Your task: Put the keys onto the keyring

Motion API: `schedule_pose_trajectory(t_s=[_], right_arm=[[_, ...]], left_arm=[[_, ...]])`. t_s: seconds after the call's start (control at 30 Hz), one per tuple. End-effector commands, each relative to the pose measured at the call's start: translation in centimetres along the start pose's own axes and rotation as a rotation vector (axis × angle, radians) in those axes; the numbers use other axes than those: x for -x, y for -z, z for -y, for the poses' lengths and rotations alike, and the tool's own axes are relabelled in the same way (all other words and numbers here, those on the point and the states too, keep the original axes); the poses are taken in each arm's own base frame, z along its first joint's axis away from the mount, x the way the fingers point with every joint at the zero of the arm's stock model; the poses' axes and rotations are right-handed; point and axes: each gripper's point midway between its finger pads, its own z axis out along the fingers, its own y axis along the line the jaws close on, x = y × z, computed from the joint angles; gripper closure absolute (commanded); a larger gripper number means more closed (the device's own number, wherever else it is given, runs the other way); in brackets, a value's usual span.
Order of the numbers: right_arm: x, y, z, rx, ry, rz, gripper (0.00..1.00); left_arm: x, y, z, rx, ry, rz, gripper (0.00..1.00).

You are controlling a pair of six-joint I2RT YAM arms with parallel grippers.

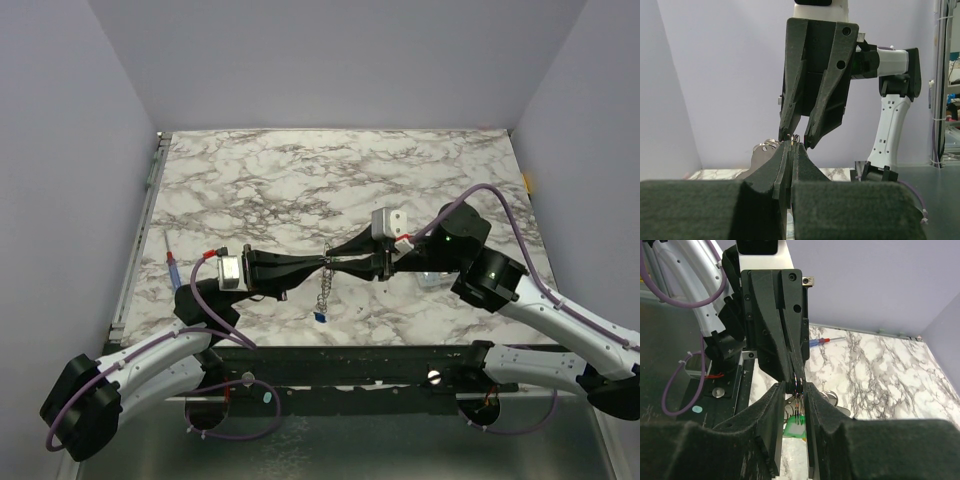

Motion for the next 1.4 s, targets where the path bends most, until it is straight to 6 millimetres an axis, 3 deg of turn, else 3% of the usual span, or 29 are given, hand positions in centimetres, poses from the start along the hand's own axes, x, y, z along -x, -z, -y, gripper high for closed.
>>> schedule_pose_trajectory(t_s=[0.0,0.8,0.97,1.37], right_arm=[[-0.2,0.2,-0.4,0.013,-0.004,-0.016,0.71],[-2.7,0.6,0.5,-0.054,-0.001,-0.087,0.67],[-2.1,0.4,0.6,-0.061,0.001,-0.061,0.62],[-1.1,-0.1,0.5,-0.042,-0.007,-0.004,0.71]], left_arm=[[1.3,-0.1,0.6,-0.029,-0.026,0.040,1.00],[1.6,-0.1,0.7,-0.031,-0.029,0.048,1.00],[1.5,-0.1,0.7,-0.031,-0.028,0.047,1.00],[1.6,-0.1,0.7,-0.032,-0.027,0.048,1.00]])
